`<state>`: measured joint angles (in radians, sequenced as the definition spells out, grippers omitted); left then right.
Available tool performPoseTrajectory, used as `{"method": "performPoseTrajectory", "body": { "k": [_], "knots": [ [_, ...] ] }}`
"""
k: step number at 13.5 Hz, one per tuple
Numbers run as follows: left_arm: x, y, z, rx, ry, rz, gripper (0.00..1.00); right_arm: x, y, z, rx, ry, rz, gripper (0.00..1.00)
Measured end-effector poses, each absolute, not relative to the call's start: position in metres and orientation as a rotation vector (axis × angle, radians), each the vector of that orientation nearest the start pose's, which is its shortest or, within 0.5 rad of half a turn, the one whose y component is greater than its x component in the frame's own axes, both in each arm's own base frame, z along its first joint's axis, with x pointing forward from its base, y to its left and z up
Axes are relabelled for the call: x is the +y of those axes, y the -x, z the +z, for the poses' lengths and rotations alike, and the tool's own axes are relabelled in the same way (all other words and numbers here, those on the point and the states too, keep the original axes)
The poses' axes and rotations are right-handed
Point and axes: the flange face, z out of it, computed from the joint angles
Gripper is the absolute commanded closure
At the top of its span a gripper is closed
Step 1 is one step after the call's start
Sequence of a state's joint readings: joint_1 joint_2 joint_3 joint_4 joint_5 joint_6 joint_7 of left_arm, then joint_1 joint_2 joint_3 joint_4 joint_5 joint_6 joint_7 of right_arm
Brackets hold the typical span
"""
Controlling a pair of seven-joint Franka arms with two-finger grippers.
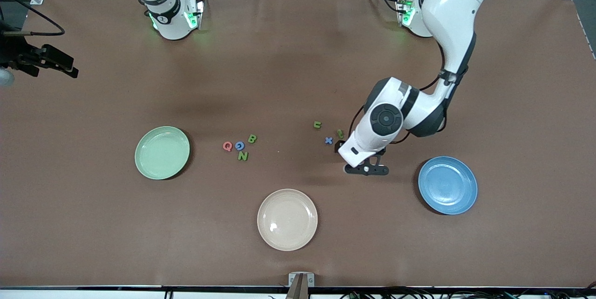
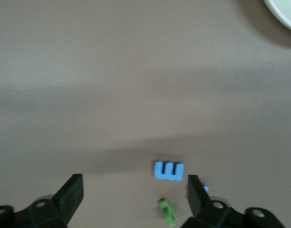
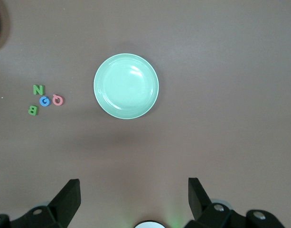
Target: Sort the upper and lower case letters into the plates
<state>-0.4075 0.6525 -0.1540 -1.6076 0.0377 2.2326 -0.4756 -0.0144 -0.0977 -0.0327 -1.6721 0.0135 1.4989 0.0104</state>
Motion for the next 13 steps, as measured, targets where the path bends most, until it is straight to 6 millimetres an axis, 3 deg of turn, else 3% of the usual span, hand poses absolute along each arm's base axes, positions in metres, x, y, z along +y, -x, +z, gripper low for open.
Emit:
{"method": "performPoseTrajectory", "body": {
  "k": [5, 8, 13],
  "knots": [
    [-0.378, -0.581, 0.201, 0.174, 3.197, 0.07, 0.22, -0.023, -0.513, 0.626, 0.087, 3.12, 0.128, 0.0],
    [-0.381, -0.576, 0.193, 0.184, 3.191, 0.088, 0.24, -0.022, -0.511, 0.637, 0.084, 3.12, 0.122, 0.0],
    [-0.381, -0.573, 0.184, 0.186, 3.189, 0.097, 0.29, -0.022, -0.514, 0.636, 0.083, 3.12, 0.122, 0.0]
  ]
}}
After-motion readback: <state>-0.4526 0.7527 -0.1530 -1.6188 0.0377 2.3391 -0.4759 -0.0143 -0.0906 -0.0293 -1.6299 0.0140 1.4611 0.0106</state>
